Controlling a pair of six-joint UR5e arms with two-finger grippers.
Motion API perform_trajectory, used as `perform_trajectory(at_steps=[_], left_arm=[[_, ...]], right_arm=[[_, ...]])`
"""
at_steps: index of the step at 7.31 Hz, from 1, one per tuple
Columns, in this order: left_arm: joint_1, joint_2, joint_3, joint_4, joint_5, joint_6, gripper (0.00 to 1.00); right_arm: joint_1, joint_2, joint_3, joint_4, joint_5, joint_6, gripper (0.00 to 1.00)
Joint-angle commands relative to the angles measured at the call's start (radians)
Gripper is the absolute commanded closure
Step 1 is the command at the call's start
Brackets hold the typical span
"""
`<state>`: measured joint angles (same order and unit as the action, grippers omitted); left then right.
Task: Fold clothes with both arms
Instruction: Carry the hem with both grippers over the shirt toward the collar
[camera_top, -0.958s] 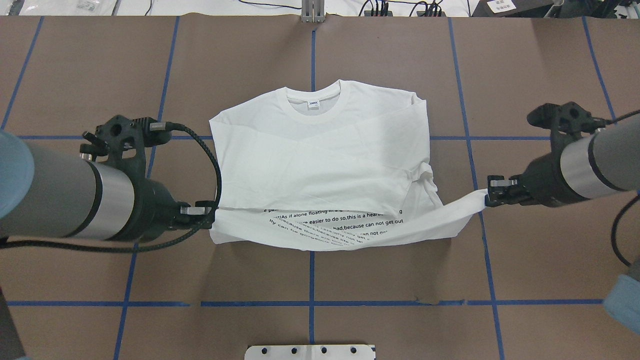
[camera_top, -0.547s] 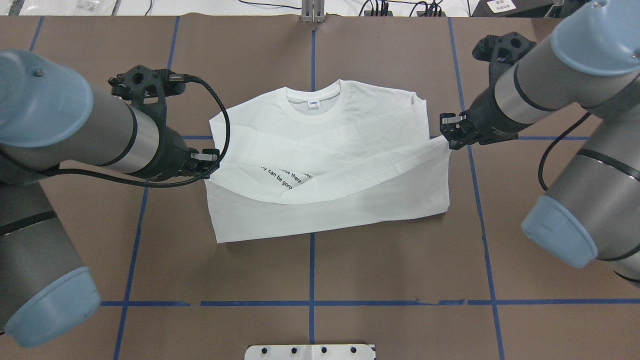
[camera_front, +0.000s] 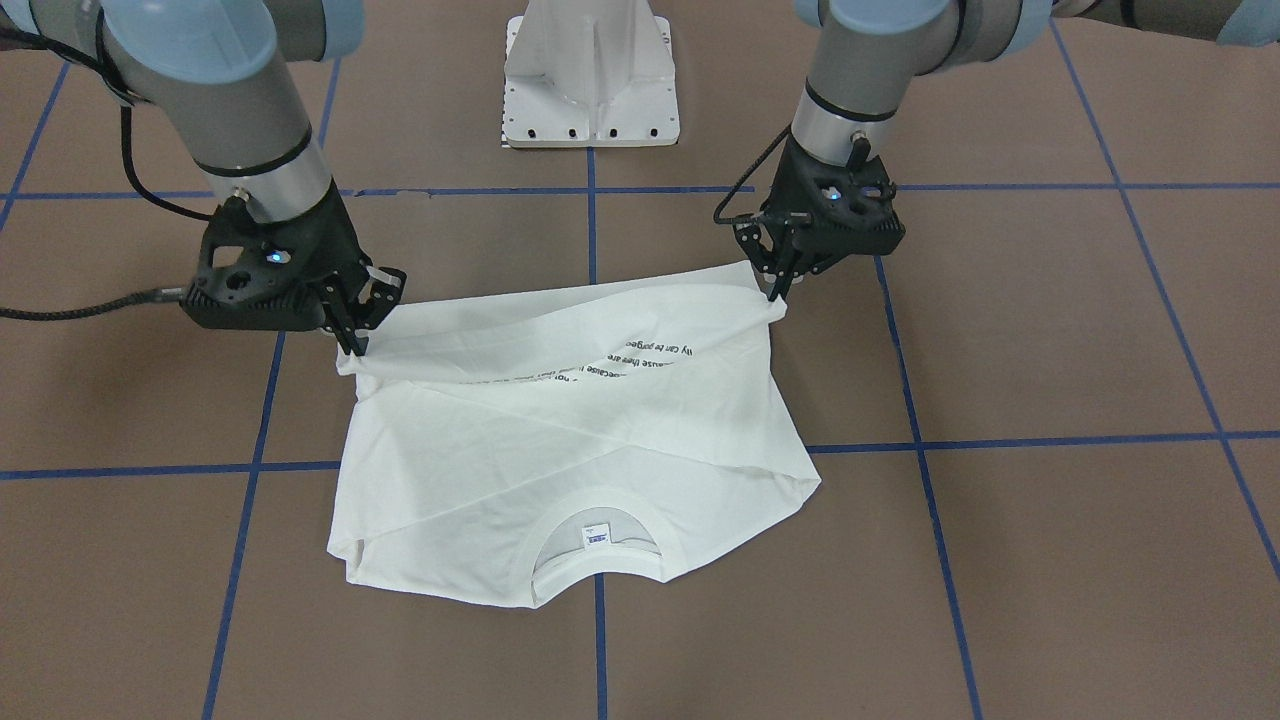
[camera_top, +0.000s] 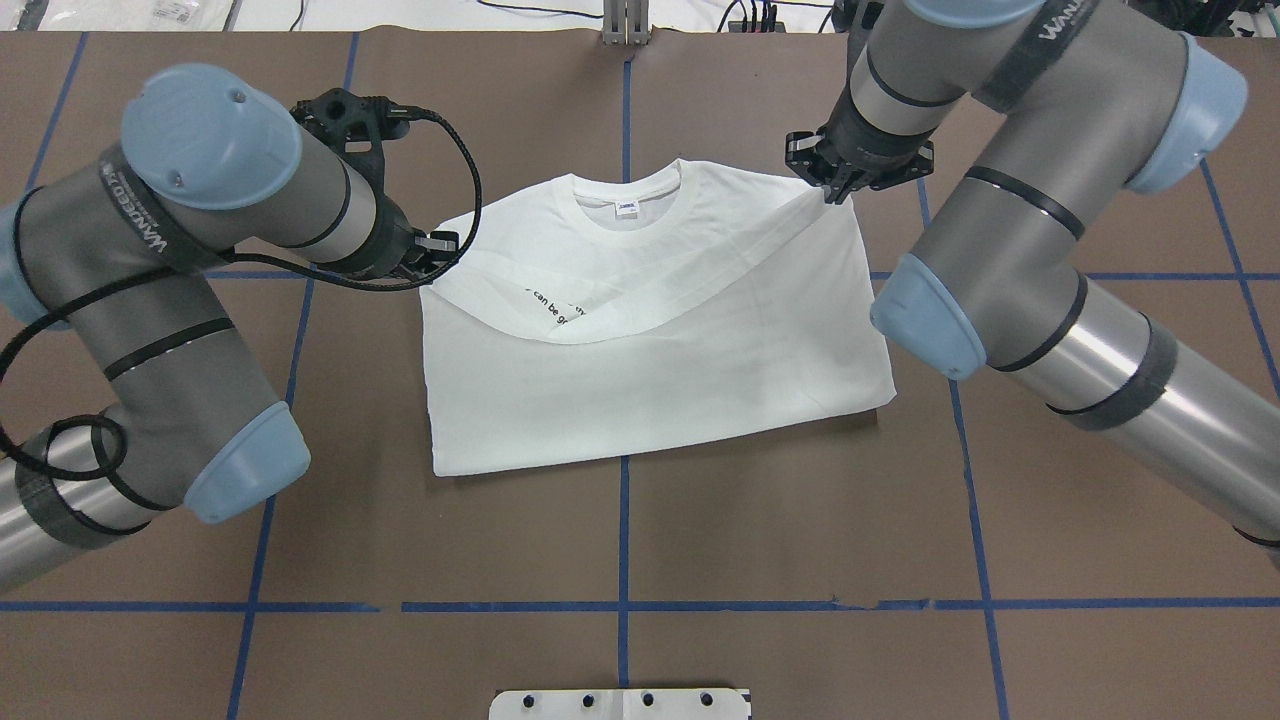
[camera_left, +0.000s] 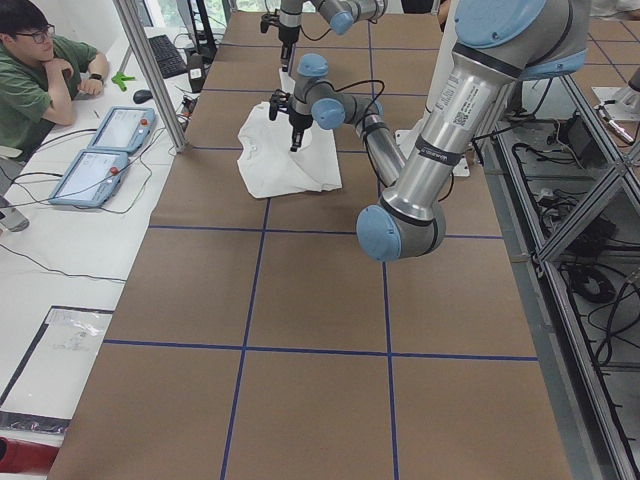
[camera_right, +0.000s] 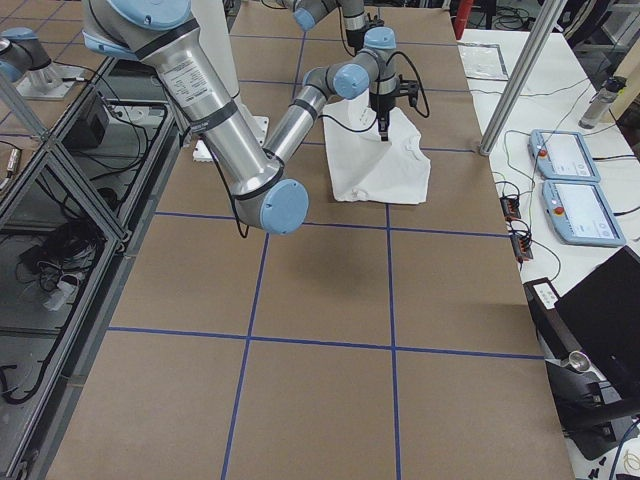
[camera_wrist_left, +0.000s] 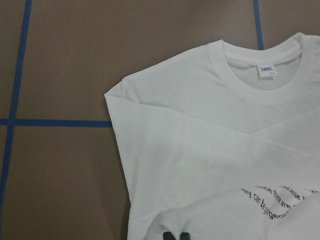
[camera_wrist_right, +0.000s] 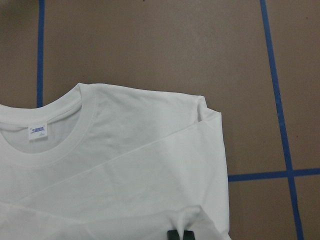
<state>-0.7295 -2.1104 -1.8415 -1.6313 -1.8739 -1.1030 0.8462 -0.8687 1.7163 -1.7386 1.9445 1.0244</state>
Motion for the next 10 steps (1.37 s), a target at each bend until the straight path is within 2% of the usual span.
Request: perform_trajectory(at_steps=[1, 3, 8, 9, 10], left_arm=[[-0.04, -0.034, 0.163, -0.125, 0.002, 0.029, 1.0], [-0.044, -0.092, 0.325, -0.186, 0.071, 0.052, 1.0], [-0.074, -0.094, 0.377, -0.22, 0.073, 0.121, 1.0], [-0.074, -0.094, 0.375, -0.222, 0.071, 0.136, 0.83], [-0.074, -0.085, 0.37, -0.26, 0.07, 0.137, 0.01]], right_arm=[[0.011, 0.042, -0.259, 0.231, -0.031, -0.03, 1.0], [0.036, 0.065, -0.38, 0.286, -0.035, -0.075, 1.0], [0.05, 0.069, -0.421, 0.287, -0.064, -0.109, 1.0], [0.05, 0.071, -0.426, 0.289, -0.064, -0.106, 0.91], [0.044, 0.073, -0.434, 0.294, -0.068, -0.107, 0.01]])
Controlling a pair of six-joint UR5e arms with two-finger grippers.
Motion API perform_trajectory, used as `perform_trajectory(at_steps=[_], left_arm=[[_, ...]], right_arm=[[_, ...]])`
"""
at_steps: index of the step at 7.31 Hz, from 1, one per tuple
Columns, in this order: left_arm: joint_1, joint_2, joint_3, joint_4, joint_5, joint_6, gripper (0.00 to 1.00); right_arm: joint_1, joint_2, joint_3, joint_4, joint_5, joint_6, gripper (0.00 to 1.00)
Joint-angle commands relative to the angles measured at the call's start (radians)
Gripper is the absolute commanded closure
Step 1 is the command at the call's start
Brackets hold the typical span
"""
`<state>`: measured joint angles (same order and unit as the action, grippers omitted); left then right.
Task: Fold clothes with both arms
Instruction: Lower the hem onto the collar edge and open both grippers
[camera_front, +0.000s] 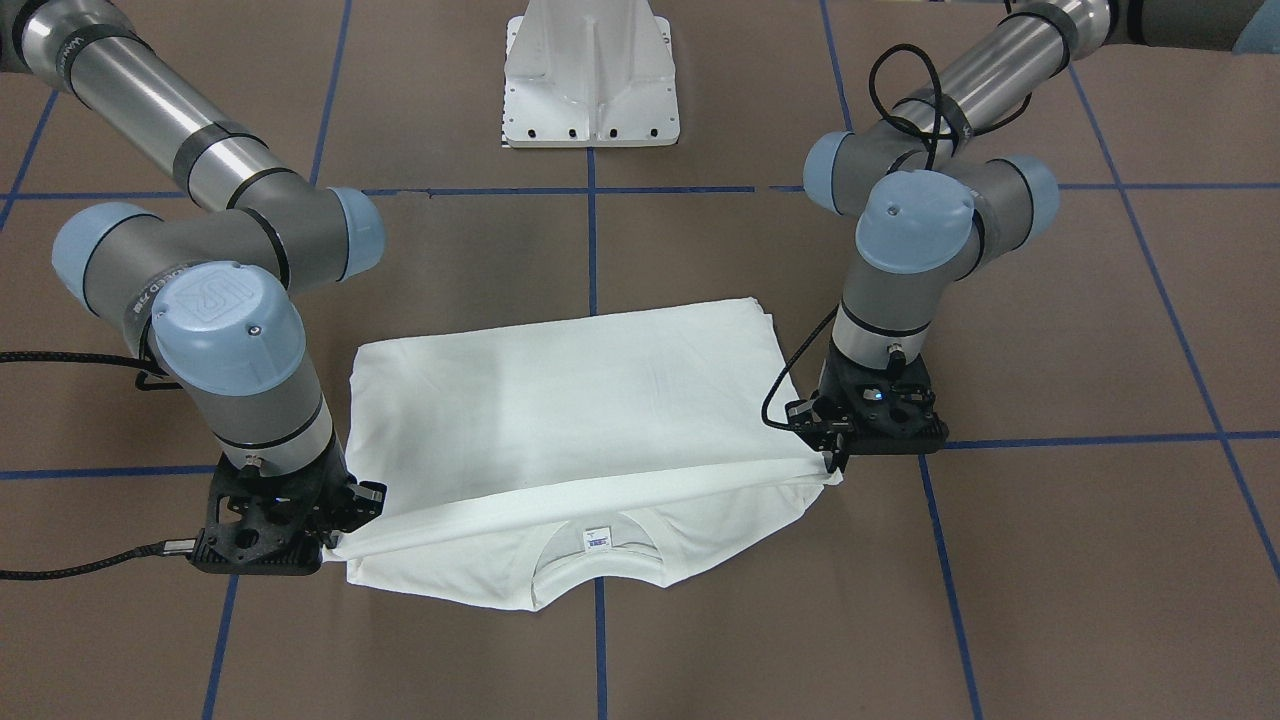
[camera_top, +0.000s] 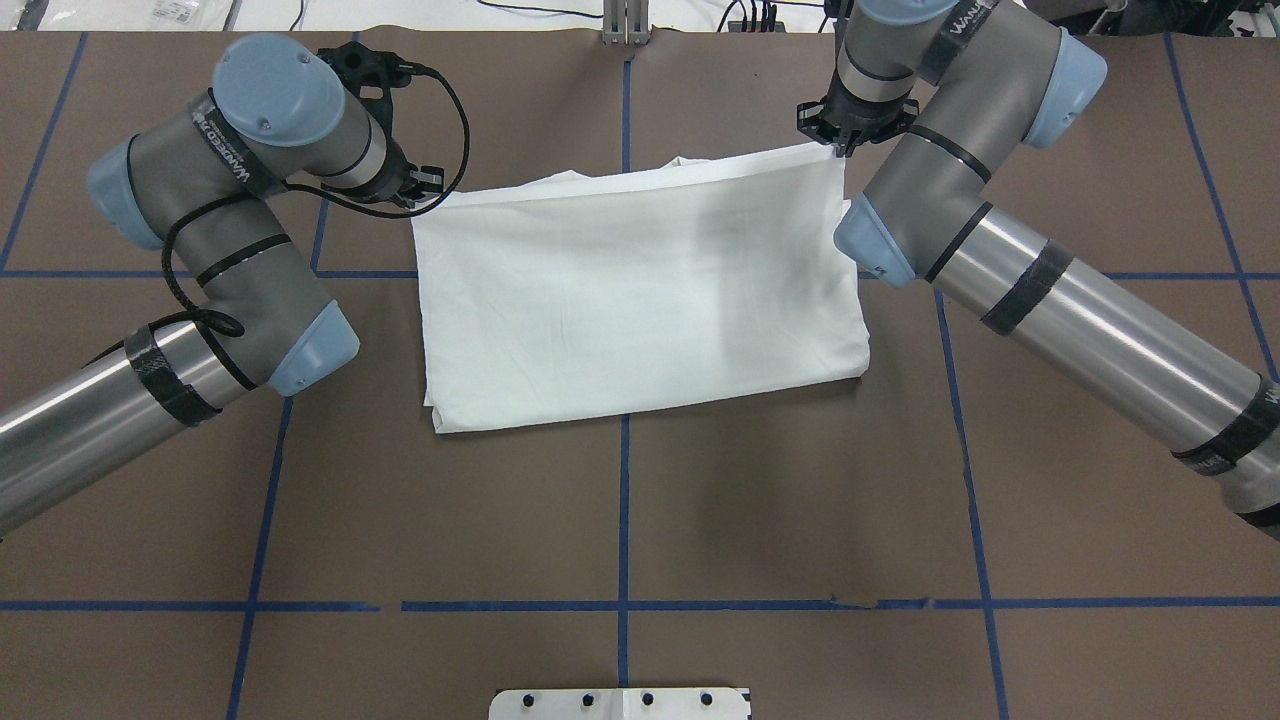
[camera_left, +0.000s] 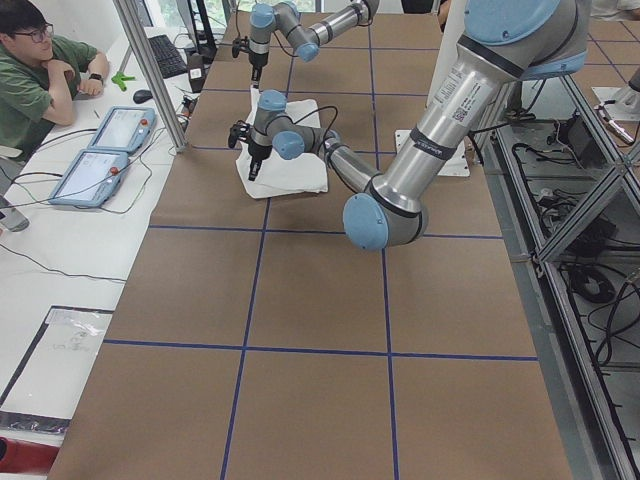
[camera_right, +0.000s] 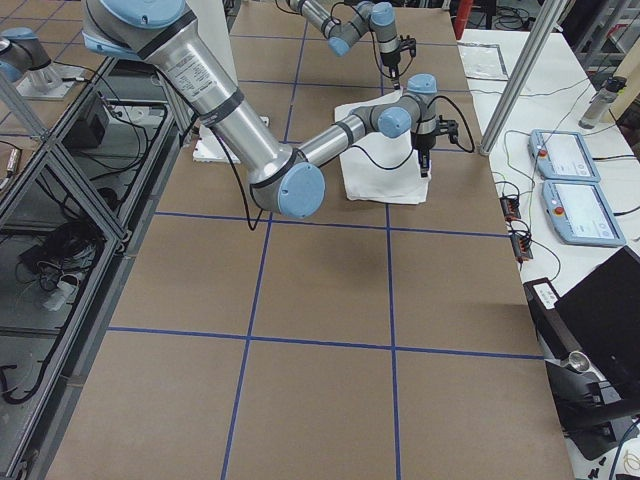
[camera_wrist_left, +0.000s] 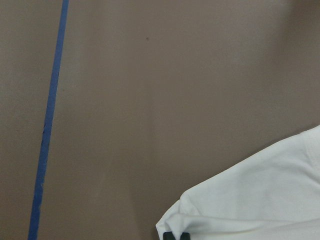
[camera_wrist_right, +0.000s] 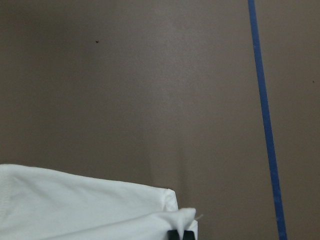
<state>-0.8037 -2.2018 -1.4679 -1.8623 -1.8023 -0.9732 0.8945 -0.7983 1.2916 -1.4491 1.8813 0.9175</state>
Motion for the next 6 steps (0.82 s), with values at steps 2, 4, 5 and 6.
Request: perform_trajectory(at_steps=[2, 4, 5, 6], left_arm=[[0.001, 0.046, -0.063, -0.07, -0.037, 0.005, 0.0], [0.035, 0.164, -0.209, -0.075, -0.112, -0.013, 0.0], [0.113, 0.23, -0.271, -0.08, -0.103, -0.092, 0.0], [0.182, 0.27, -0.276, -0.163, -0.076, -0.186, 0.0]], right_arm=[[-0.002, 0.002, -0.009, 0.012, 0.002, -0.047, 0.0], [-0.003, -0.016, -0.003, 0.036, 0.005, -0.054, 0.0], [-0.009, -0.033, -0.003, 0.085, 0.004, -0.051, 0.0], [-0.011, -0.038, -0.003, 0.095, 0.004, -0.048, 0.0]])
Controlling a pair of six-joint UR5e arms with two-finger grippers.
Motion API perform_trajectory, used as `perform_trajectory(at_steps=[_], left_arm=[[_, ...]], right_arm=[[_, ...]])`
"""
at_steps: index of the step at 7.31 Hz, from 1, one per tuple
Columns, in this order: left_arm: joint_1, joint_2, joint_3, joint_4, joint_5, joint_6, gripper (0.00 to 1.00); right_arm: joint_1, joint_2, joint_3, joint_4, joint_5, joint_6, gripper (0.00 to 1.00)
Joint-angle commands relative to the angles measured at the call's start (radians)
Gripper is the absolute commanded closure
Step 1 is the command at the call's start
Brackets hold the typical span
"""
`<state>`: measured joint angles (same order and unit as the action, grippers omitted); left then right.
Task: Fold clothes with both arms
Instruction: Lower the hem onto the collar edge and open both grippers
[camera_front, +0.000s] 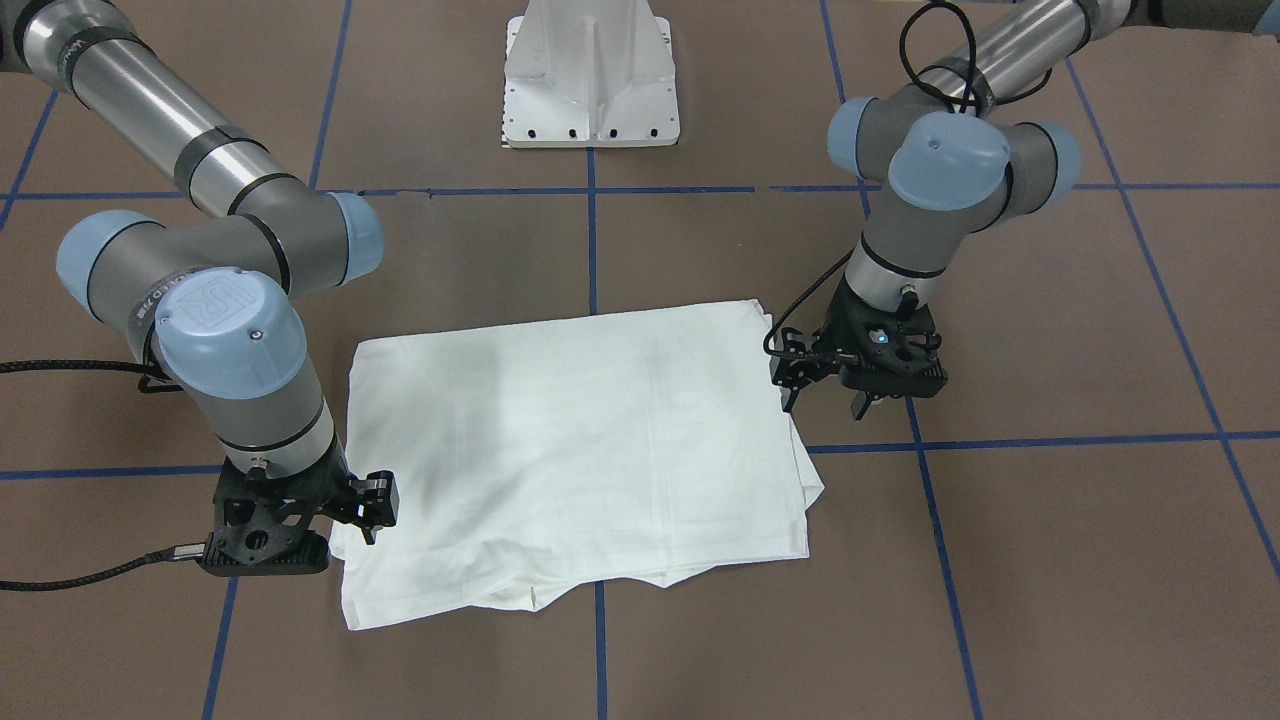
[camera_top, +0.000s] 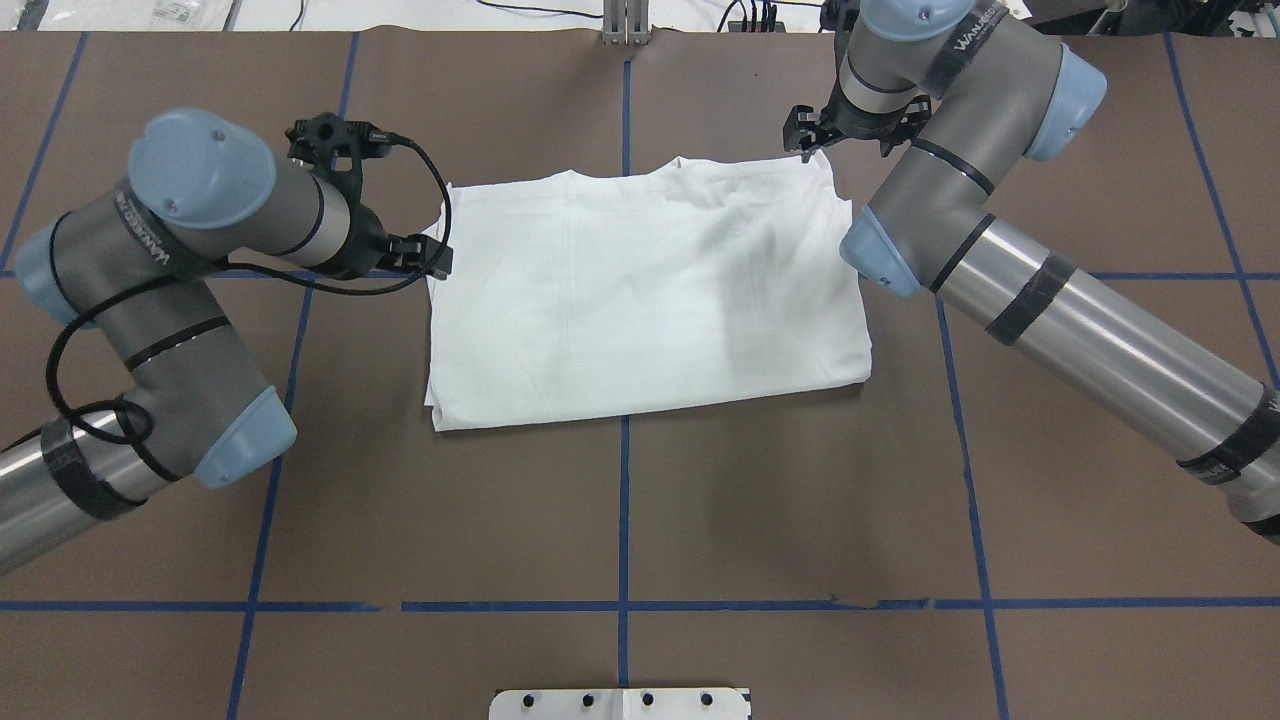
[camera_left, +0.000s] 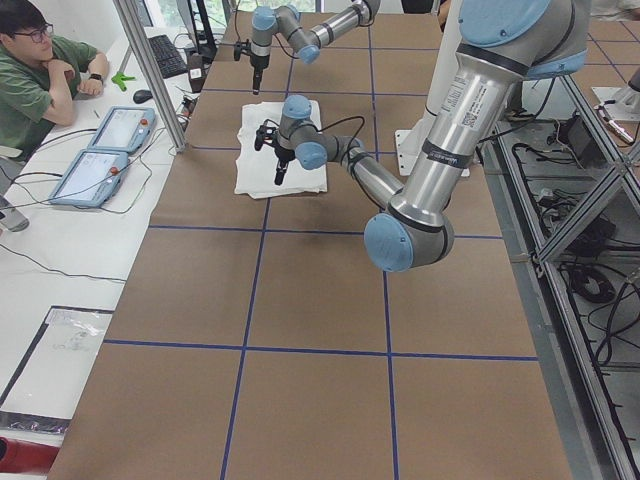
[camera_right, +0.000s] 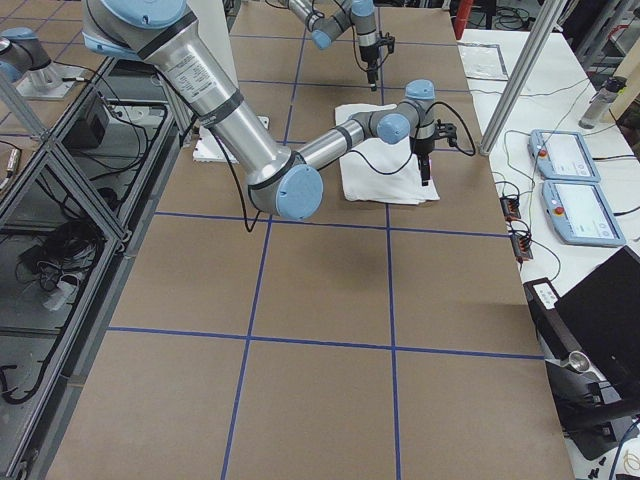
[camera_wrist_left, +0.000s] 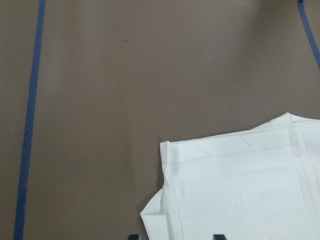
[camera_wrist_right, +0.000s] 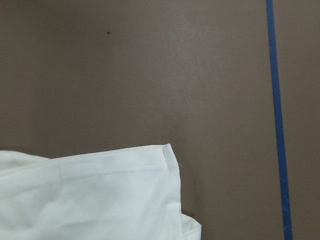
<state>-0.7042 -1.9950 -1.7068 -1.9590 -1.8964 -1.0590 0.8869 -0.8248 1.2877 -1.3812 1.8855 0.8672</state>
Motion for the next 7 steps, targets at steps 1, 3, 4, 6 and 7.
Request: perform_trajectory(at_steps=[1, 3, 4, 6, 7], left_arm=[[0.145, 0.114, -0.022, -0.174, 0.06, -0.166, 0.0], [0.176, 0.114, -0.016, -0.192, 0.089, -0.197, 0.02], [0.178, 0.113, -0.016, -0.192, 0.089, -0.205, 0.19], [0.183, 0.11, -0.013, -0.189, 0.089, -0.21, 0.47], [0.193, 0.108, -0.008, -0.19, 0.089, -0.21, 0.47]], right_arm=[[-0.005, -0.011, 0.004, 0.027, 0.001, 0.004, 0.0], [-0.011, -0.011, 0.005, 0.028, 0.0, 0.004, 0.0], [-0.012, -0.011, 0.005, 0.03, 0.0, 0.004, 0.0], [-0.017, -0.011, 0.008, 0.03, 0.0, 0.004, 0.0], [-0.017, -0.011, 0.008, 0.031, 0.0, 0.004, 0.0]])
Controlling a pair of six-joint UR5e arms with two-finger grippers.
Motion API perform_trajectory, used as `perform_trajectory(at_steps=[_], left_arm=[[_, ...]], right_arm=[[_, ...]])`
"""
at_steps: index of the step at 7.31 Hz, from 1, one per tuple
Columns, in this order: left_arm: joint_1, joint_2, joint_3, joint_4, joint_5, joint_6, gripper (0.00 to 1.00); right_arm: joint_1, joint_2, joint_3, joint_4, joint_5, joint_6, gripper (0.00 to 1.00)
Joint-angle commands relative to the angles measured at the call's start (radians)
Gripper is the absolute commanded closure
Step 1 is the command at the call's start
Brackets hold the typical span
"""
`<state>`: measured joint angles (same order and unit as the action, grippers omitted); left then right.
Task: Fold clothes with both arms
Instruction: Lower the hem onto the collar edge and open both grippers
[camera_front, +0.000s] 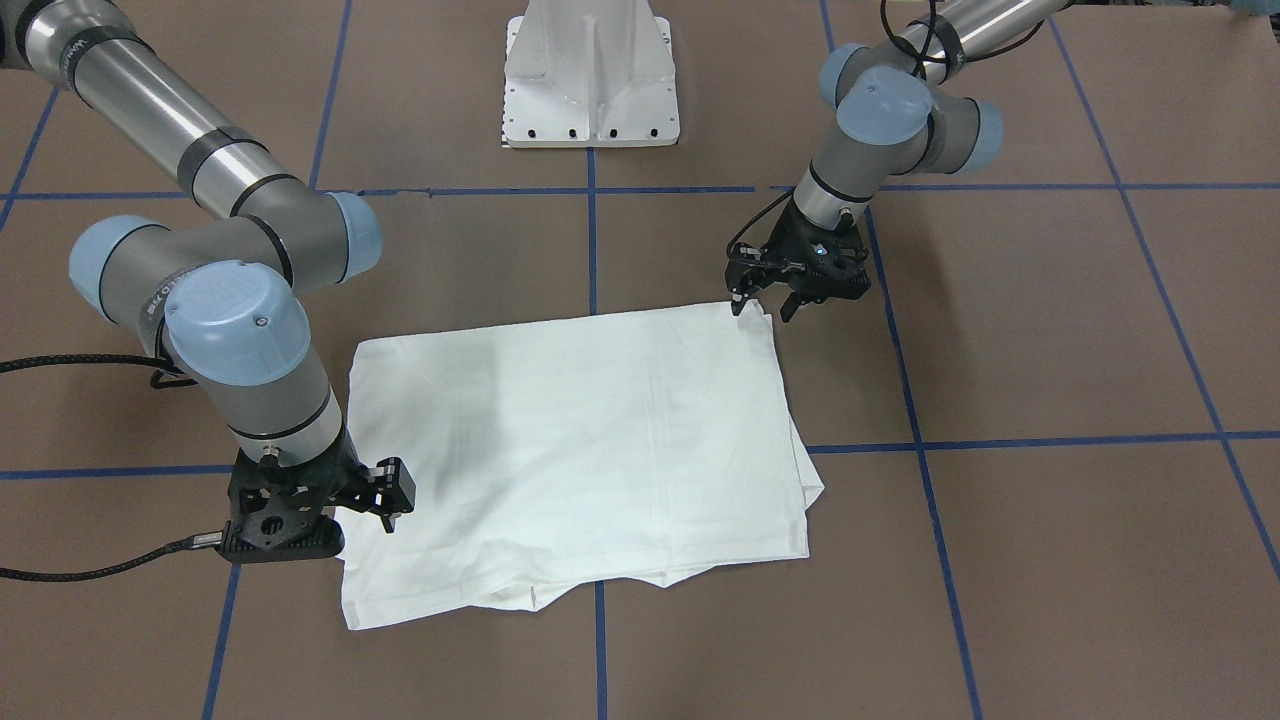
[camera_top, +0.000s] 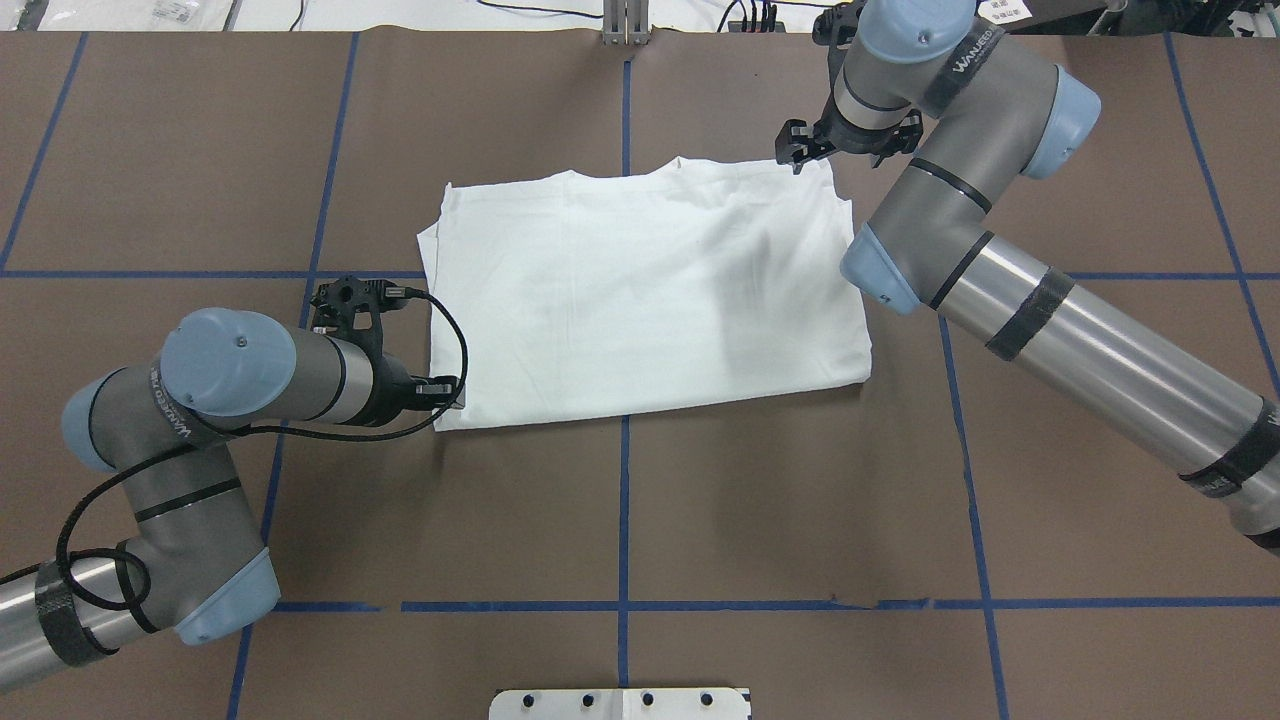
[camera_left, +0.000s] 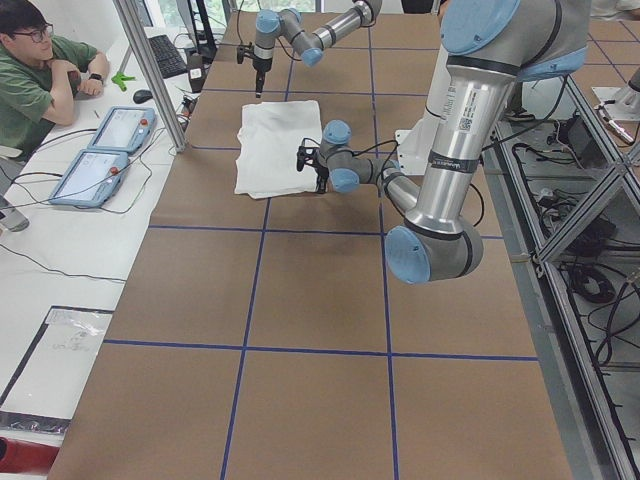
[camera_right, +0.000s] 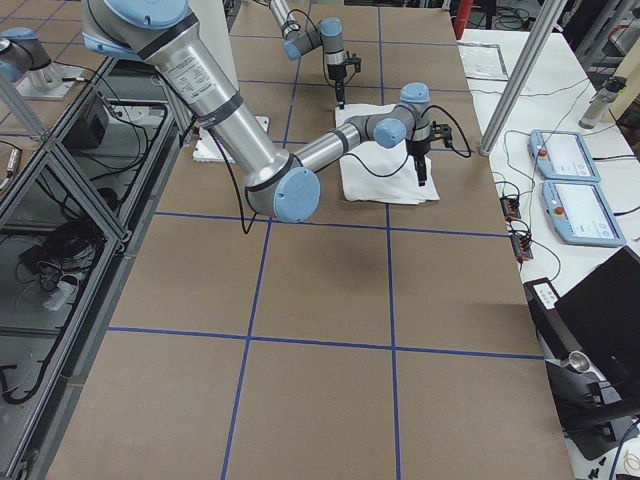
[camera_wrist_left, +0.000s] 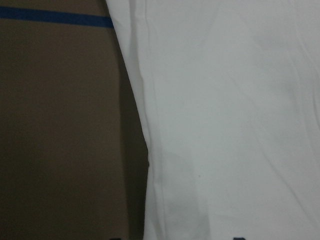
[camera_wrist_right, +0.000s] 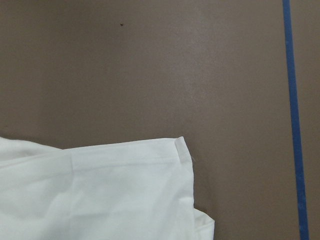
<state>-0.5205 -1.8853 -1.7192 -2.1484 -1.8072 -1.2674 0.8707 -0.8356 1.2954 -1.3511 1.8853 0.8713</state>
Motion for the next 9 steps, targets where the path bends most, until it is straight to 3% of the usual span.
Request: perform_trajectory(at_steps=[1, 3, 5, 6, 9], left_arm=[[0.01, -0.003, 0.007, 0.001, 0.0, -0.001, 0.46], [0.01, -0.003, 0.007, 0.002, 0.0, 0.0, 0.47], [0.01, -0.005, 0.006, 0.002, 0.0, -0.001, 0.88], [0.017, -0.005, 0.004, 0.002, 0.0, -0.001, 1.0], [0.004, 0.026, -0.032, 0.005, -0.007, 0.012, 1.0]], right_arm=[[-0.001, 0.001, 0.001, 0.0, 0.0, 0.0, 0.0], [-0.002, 0.0, 0.001, 0.0, 0.0, 0.0, 0.0], [-0.001, 0.0, 0.001, 0.0, 0.0, 0.0, 0.0], [-0.001, 0.0, -0.001, 0.0, 0.0, 0.0, 0.0], [-0.002, 0.001, 0.001, 0.0, 0.0, 0.0, 0.0]])
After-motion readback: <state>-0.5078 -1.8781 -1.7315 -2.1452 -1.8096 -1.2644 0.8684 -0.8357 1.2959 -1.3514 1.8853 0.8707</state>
